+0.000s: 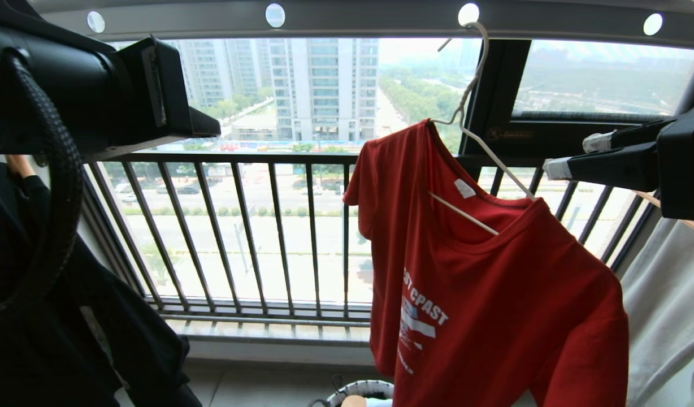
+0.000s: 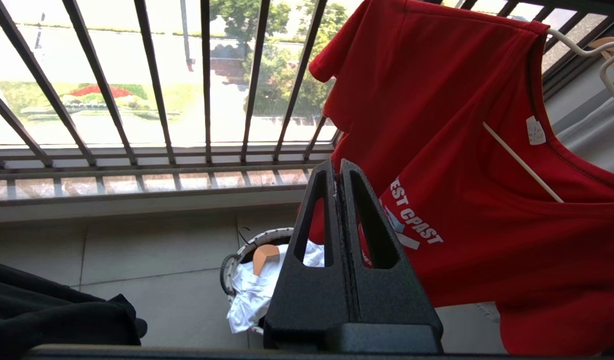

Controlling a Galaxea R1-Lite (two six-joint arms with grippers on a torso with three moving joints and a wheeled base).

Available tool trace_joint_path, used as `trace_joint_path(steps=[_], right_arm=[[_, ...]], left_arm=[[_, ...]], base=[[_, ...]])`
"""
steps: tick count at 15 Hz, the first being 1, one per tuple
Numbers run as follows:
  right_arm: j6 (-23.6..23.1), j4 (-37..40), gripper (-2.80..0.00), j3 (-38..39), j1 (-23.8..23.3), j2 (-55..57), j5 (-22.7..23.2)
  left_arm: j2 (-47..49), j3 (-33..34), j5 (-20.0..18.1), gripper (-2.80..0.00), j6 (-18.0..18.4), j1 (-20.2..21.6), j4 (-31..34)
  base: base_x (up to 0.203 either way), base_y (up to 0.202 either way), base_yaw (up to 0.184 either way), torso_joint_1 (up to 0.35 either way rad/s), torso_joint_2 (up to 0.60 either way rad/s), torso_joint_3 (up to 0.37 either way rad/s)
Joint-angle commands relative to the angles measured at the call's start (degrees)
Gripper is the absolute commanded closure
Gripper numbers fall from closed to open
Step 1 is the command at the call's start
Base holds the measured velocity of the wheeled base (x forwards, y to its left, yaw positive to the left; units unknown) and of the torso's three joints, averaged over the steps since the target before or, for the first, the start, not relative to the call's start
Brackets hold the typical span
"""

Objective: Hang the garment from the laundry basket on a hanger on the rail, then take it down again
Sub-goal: Take the clothes off the clothes rack

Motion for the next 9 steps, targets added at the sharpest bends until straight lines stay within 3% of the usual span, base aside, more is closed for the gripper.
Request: trace_joint_path(steps=[1,9], right_arm=[[-1.16,-0.07,-2.80,-3.12,0.02,5.76,-0.04],[-3.40,-5.51,-2.80,-6.43,0.02,15.12,0.34]], left_arm=[[-0.41,-0.09,0.19,0.00,-0.18,0.01,0.11],[-0.94,-0.21,0.28,0.00,-0.18,0.09,0.02]], base=[[0.000,0.000,0.000,0.000,0.00,0.000],[0.000,0.000,0.000,0.000,0.00,0.000]])
